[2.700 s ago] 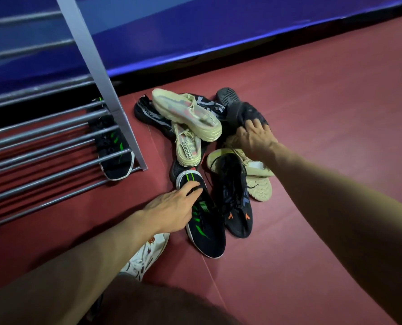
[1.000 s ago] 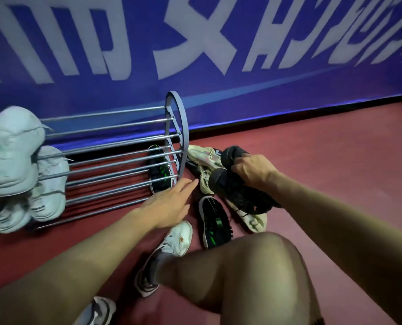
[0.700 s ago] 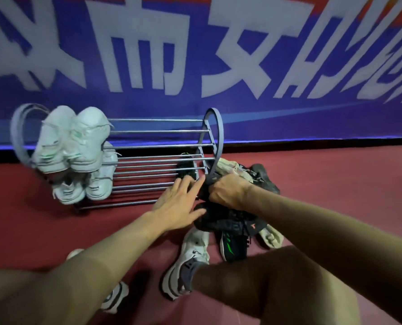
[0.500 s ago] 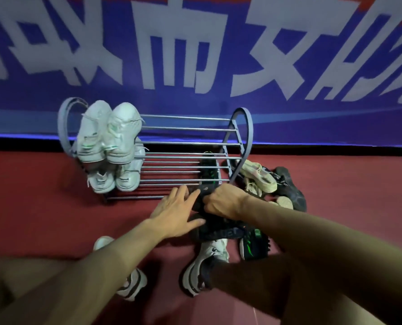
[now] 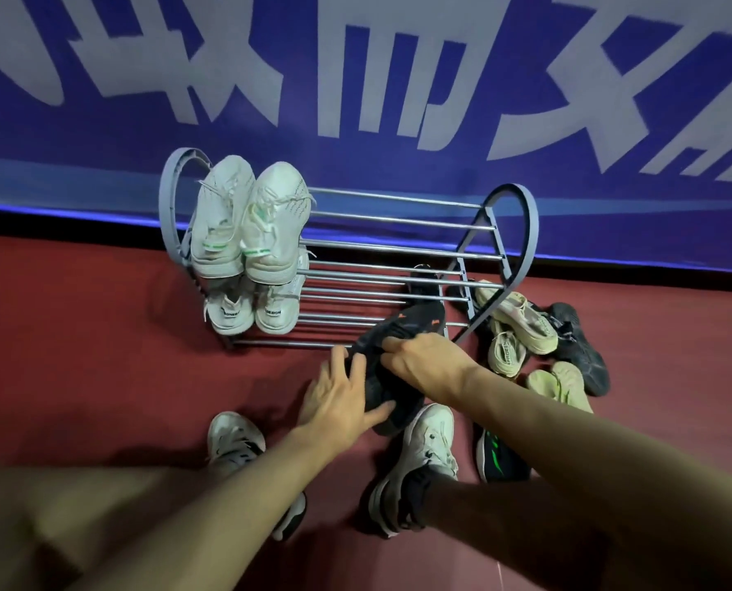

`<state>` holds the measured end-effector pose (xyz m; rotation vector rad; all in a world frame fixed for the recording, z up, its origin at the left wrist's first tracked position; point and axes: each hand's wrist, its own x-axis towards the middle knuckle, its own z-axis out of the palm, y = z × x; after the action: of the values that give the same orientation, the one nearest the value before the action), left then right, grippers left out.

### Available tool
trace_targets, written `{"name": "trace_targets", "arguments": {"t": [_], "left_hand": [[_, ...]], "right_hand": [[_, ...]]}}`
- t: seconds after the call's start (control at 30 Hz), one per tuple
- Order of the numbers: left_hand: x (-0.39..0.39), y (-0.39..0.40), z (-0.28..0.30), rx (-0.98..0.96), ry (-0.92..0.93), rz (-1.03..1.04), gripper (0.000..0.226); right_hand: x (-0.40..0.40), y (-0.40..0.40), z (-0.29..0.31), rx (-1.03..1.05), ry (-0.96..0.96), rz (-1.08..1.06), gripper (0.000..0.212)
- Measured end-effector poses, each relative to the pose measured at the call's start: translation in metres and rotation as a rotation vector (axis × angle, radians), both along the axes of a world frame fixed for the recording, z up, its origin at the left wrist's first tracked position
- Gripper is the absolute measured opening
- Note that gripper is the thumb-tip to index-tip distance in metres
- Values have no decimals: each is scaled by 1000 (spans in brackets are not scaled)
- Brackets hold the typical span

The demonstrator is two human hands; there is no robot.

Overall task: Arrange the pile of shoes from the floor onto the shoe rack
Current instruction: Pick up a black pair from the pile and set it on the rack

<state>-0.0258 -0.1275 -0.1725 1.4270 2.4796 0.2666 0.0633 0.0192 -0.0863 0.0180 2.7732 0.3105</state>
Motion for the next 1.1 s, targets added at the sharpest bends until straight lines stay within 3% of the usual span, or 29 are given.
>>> {"name": "trace_targets", "arguments": {"t": [0.43,0.7,0.8,0.97,1.03,1.1], "left_hand": [[-3,39,-27,190,4,90,83],[-23,59,-73,49,19,-43,89],[-34,53,-78,46,-105,-98,85],[-34,56,-83,140,-130,-118,73],[-28,60,-80,153,-153,-102,68],[-22,65,-73,150,-181,-102,64]], "right_hand": [[-12,32,-24,-116,189,-295,16],[-23,56,-80,-262,262,-444,15],[-19,55,-96,-329,294,-474,14],[-10,35,-107,-340,542,-815,13],[-6,24,-104,-273,483,-944,18],[-2,18,-100,-334,388,-1029,31]]}}
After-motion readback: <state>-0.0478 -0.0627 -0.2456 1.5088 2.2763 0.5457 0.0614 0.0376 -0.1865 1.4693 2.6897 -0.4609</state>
